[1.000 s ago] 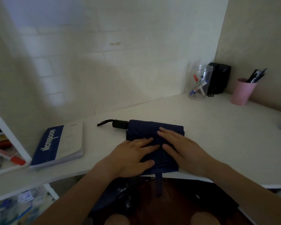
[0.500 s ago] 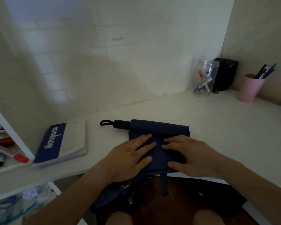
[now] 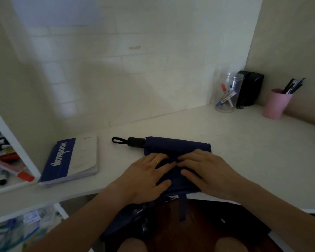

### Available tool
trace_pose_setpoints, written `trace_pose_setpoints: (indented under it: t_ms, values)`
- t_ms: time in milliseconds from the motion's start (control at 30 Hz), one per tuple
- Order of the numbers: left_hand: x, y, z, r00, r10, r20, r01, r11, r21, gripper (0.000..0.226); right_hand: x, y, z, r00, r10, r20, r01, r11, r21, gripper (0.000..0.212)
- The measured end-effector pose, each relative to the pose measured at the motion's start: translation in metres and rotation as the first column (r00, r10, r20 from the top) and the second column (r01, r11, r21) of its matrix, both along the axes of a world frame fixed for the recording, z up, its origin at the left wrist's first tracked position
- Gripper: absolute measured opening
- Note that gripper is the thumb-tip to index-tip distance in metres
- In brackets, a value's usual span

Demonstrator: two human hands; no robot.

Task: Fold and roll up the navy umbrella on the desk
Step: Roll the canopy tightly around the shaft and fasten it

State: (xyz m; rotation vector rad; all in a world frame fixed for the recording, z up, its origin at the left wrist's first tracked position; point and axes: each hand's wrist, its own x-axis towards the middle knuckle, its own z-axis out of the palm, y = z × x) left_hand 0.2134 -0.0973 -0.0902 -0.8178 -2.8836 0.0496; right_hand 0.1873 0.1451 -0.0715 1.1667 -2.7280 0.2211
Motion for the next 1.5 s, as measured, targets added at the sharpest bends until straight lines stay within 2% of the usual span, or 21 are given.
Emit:
trace_pose_setpoints:
  t_ms: [67, 167, 267, 300, 367, 400, 433, 500, 533, 633, 700, 767, 867, 1067, 1233, 1267, 1300, 1367, 1400, 1467, 1500]
  values:
    - [0.001, -0.004, -0.004, 0.999, 0.021, 0.036, -0.022, 0.999, 0.041, 0.06, -0.004, -0.006, -0.014, 0.999, 0.054, -0.001, -0.054, 0.996, 0.073, 0.062]
    - [0.006, -0.013, -0.011, 0.995, 0.033, 0.097, -0.038, 0.998, 0.043, 0.064, -0.007, -0.002, -0.028, 0.993, 0.024, 0.115, -0.043, 0.985, 0.167, 0.067]
    - [0.014, -0.019, -0.003, 0.991, 0.024, 0.13, -0.022, 1.0, -0.014, 0.07, -0.003, 0.007, -0.022, 0.968, 0.002, 0.251, -0.046, 0.984, 0.172, 0.064]
    - [0.014, -0.018, 0.005, 0.982, 0.064, 0.177, -0.062, 0.998, -0.016, 0.068, -0.002, 0.01, -0.02, 0.96, -0.005, 0.279, -0.043, 0.985, 0.166, 0.064]
    - [0.004, -0.014, 0.033, 0.94, 0.163, 0.298, -0.209, 0.969, 0.129, 0.065, 0.0, 0.013, -0.018, 0.954, -0.009, 0.301, -0.046, 0.984, 0.173, 0.065]
    - [-0.007, -0.009, 0.045, 0.937, 0.18, 0.299, -0.253, 0.941, 0.224, 0.065, 0.001, 0.013, -0.017, 0.951, -0.012, 0.308, -0.048, 0.981, 0.189, 0.065]
    - [-0.019, -0.003, 0.055, 0.956, 0.197, 0.216, -0.249, 0.937, 0.246, 0.062, 0.002, 0.013, -0.016, 0.95, -0.017, 0.312, -0.049, 0.978, 0.205, 0.066]
    - [-0.041, 0.011, 0.056, 0.976, 0.177, -0.126, -0.139, 0.955, 0.261, 0.043, 0.0, 0.013, -0.015, 0.957, -0.019, 0.29, -0.047, 0.975, 0.217, 0.066]
    - [-0.05, 0.016, 0.049, 0.977, 0.122, -0.177, -0.079, 0.97, 0.229, 0.039, 0.0, 0.013, -0.014, 0.958, -0.017, 0.285, -0.047, 0.975, 0.217, 0.066]
    - [-0.071, 0.012, 0.024, 0.998, 0.02, -0.064, -0.018, 0.999, 0.03, 0.054, 0.001, 0.012, -0.016, 0.964, -0.012, 0.267, -0.046, 0.977, 0.209, 0.068]
    - [-0.077, 0.009, 0.024, 0.999, 0.044, 0.005, -0.045, 0.997, 0.063, 0.055, 0.002, 0.013, -0.017, 0.966, -0.014, 0.258, -0.041, 0.977, 0.208, 0.071]
    - [-0.081, 0.006, 0.03, 0.999, 0.039, -0.008, -0.038, 0.992, 0.118, 0.049, 0.004, 0.014, -0.019, 0.966, -0.017, 0.258, -0.034, 0.98, 0.194, 0.07]
    - [-0.087, 0.004, 0.04, 1.0, -0.001, 0.002, 0.0, 0.994, 0.11, 0.043, 0.011, 0.017, -0.021, 0.969, 0.003, 0.247, -0.048, 0.983, 0.178, 0.065]
    - [-0.095, 0.001, 0.033, 1.0, -0.016, 0.007, 0.016, 0.996, 0.083, 0.055, 0.015, 0.018, -0.024, 0.968, 0.023, 0.249, -0.056, 0.99, 0.126, 0.063]
    - [-0.097, -0.002, 0.021, 0.991, -0.017, 0.135, -0.012, 0.976, 0.217, 0.046, 0.006, 0.011, -0.006, 0.948, -0.006, 0.319, -0.003, 1.0, 0.026, 0.059]
    - [-0.099, -0.003, 0.021, 0.988, -0.008, 0.151, -0.026, 0.975, 0.221, 0.045, 0.001, 0.009, 0.003, 0.966, -0.007, 0.257, 0.018, 0.999, -0.041, 0.053]
    - [-0.101, -0.002, 0.022, 0.986, 0.002, 0.165, -0.037, 0.976, 0.214, 0.044, -0.008, 0.008, 0.012, 0.991, -0.017, 0.133, 0.035, 0.99, -0.136, 0.044]
    - [-0.104, 0.0, 0.025, 0.984, 0.002, 0.179, -0.04, 0.977, 0.211, 0.043, -0.034, 0.008, 0.026, 0.993, -0.11, -0.042, 0.096, 0.963, -0.254, 0.034]
    - [-0.106, 0.001, 0.026, 0.985, -0.002, 0.174, -0.035, 0.977, 0.212, 0.043, -0.05, 0.008, 0.032, 0.987, -0.16, -0.016, 0.151, 0.956, -0.251, 0.041]
    - [-0.106, 0.002, 0.026, 0.991, -0.002, 0.13, -0.025, 0.979, 0.201, 0.042, -0.078, 0.009, 0.041, 0.951, -0.182, 0.25, 0.22, 0.966, -0.136, 0.054]
    - [-0.106, 0.003, 0.025, 0.996, 0.0, 0.09, -0.017, 0.981, 0.193, 0.042, -0.091, 0.01, 0.042, 0.915, -0.153, 0.373, 0.205, 0.973, -0.103, 0.051]
